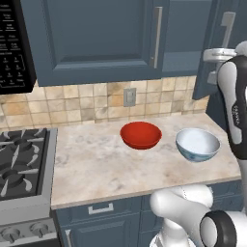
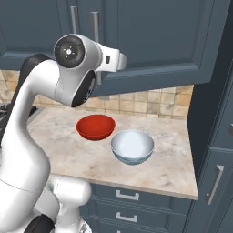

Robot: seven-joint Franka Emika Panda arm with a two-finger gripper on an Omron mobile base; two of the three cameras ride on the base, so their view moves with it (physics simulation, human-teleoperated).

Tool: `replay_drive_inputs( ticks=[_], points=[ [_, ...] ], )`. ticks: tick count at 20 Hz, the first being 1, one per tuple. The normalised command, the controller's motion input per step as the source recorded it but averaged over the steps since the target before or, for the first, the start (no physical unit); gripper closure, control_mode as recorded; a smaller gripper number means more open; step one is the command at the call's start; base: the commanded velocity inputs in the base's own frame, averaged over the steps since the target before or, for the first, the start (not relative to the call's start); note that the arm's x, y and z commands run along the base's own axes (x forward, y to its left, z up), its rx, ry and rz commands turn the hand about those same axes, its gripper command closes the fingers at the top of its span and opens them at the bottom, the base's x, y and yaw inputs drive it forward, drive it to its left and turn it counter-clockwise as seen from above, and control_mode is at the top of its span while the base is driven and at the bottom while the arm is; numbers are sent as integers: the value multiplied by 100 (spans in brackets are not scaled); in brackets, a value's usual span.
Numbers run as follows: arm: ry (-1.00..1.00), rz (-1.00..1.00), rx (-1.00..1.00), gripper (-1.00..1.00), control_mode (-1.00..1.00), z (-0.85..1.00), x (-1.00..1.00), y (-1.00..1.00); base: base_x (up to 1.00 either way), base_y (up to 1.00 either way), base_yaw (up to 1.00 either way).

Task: Open the cabinet. Pick the bowls from the counter and place them in the cabinet. Then close the cabinet.

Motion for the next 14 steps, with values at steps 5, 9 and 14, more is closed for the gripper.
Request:
replay_drive_inputs(
  ticks=[5, 9, 14],
  points=[
    [0, 0, 0, 100, -100, -20, -57, -36, 0, 0, 0],
    [0, 0, 0, 100, -100, -24, -45, -25, 0, 0, 0],
    [0, 0, 0, 100, -100, -28, -44, -17, 0, 0, 0]
  ],
)
